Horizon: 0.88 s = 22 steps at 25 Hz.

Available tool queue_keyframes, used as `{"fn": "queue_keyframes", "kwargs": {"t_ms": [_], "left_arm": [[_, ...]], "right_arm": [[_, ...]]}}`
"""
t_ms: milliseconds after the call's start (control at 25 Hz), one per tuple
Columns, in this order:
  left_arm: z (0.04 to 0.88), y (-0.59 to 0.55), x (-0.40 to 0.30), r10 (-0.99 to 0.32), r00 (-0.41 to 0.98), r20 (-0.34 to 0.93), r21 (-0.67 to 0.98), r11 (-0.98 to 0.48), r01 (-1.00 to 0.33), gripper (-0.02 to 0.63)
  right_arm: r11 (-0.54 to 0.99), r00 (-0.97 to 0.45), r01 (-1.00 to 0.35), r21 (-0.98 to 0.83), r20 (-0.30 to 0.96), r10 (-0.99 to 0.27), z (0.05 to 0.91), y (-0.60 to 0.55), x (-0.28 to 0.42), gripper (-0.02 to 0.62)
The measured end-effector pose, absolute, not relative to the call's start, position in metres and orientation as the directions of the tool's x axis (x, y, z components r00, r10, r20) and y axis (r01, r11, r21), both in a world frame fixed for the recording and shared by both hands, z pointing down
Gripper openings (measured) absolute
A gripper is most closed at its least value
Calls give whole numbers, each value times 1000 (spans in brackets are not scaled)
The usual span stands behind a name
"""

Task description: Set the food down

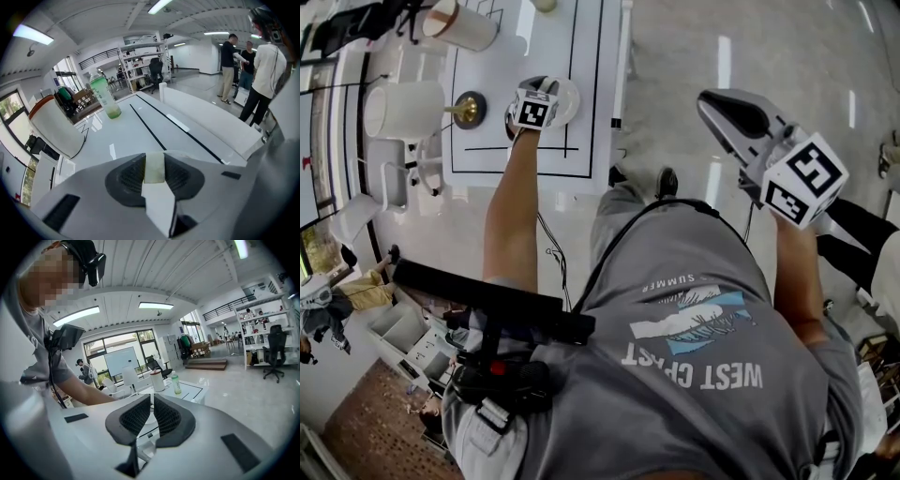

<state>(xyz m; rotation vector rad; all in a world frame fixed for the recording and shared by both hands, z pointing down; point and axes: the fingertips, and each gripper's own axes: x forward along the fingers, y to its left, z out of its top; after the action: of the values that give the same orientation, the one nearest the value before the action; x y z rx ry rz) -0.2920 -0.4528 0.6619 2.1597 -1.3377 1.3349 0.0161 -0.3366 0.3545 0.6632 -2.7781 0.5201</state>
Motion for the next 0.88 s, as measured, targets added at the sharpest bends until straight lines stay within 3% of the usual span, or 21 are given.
{"fn": "queue_keyframes", "kwargs": {"t_ms": [880], "left_arm": [[687,-442,-288,-541,-12,841,-466,-712,-525,104]], "right_arm": [[834,-870,-468,-293,321,-375,362,-343,14,8]]}}
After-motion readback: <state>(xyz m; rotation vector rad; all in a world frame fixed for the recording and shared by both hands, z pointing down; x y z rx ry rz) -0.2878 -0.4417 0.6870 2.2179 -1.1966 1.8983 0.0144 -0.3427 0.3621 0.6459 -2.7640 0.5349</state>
